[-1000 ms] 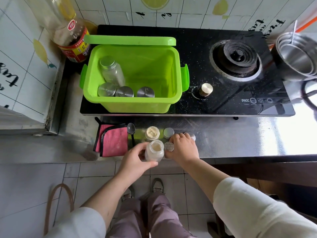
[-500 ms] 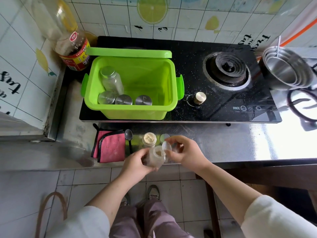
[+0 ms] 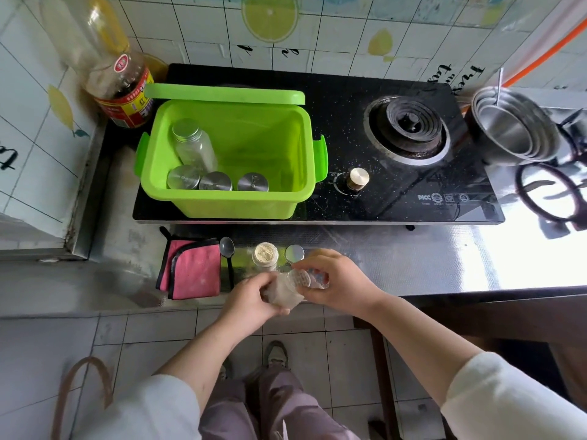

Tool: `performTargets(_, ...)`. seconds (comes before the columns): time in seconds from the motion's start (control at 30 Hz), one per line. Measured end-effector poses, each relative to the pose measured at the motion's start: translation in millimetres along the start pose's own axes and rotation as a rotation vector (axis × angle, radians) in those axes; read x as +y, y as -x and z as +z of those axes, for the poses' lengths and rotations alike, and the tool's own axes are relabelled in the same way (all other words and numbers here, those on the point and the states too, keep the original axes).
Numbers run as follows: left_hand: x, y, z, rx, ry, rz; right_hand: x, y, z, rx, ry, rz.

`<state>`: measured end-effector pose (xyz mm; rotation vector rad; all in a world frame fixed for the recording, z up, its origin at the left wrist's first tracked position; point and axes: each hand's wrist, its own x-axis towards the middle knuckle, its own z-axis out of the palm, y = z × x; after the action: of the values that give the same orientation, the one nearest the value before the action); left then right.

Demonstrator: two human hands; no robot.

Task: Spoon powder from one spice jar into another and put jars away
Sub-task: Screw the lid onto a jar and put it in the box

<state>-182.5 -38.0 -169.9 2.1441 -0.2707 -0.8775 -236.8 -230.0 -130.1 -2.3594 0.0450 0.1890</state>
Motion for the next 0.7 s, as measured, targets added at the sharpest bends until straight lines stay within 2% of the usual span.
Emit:
performTargets(0.17, -1, -1, 3, 0.051, -0.019, 0.014, 2, -2, -5, -0.03, 0.043, -0.024)
performTargets(0.57, -11, -10, 8, 0.012, 0.153, 0.032, 3, 1, 11, 0.089, -0.003, -0.082)
performTargets(0.7, -14, -8, 6, 0.001, 0.219, 0.031, 4, -1, 12, 0.06, -0.021, -0.115)
